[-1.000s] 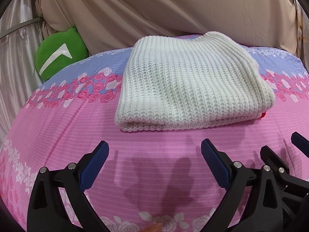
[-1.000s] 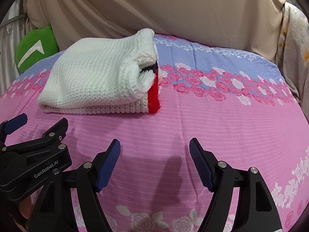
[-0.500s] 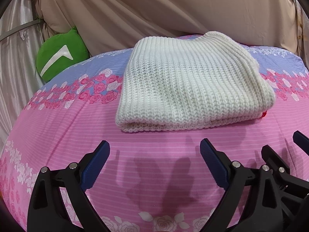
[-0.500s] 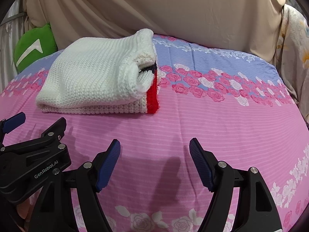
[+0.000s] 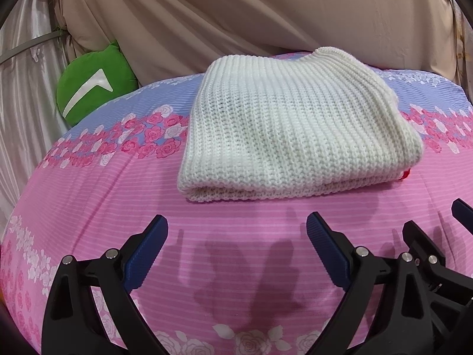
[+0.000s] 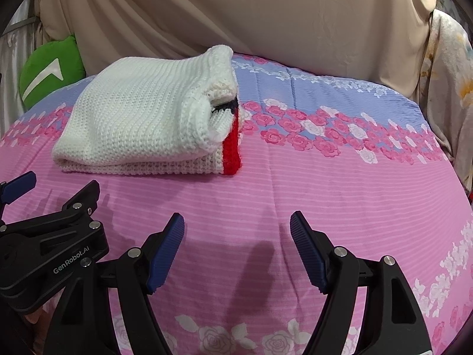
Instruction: Fold small clothes
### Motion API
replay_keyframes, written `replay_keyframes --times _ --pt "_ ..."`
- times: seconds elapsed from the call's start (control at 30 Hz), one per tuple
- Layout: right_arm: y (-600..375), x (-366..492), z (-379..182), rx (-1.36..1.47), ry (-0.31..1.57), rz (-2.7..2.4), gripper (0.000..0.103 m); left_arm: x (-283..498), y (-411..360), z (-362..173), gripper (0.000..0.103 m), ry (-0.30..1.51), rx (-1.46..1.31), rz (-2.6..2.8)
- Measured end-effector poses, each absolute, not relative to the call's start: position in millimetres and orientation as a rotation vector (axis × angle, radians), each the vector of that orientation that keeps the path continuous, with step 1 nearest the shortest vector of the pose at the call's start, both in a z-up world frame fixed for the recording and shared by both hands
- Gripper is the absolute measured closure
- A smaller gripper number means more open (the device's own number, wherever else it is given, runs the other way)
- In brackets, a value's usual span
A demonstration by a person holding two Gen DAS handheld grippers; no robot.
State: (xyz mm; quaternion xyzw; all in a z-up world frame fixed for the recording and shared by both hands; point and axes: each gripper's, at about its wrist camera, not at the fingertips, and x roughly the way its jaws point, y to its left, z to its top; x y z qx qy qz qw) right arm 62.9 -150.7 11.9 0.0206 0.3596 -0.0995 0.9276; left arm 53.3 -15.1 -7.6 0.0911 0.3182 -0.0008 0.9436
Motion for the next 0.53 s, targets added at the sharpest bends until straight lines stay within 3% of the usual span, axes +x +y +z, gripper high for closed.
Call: replay_keyframes --times 0.53 --pt "-148.9 63.5 11.6 0.036 0.738 -0.215 0.031 48.6 -18.4 -5.2 0.016 0.618 0.209 0.015"
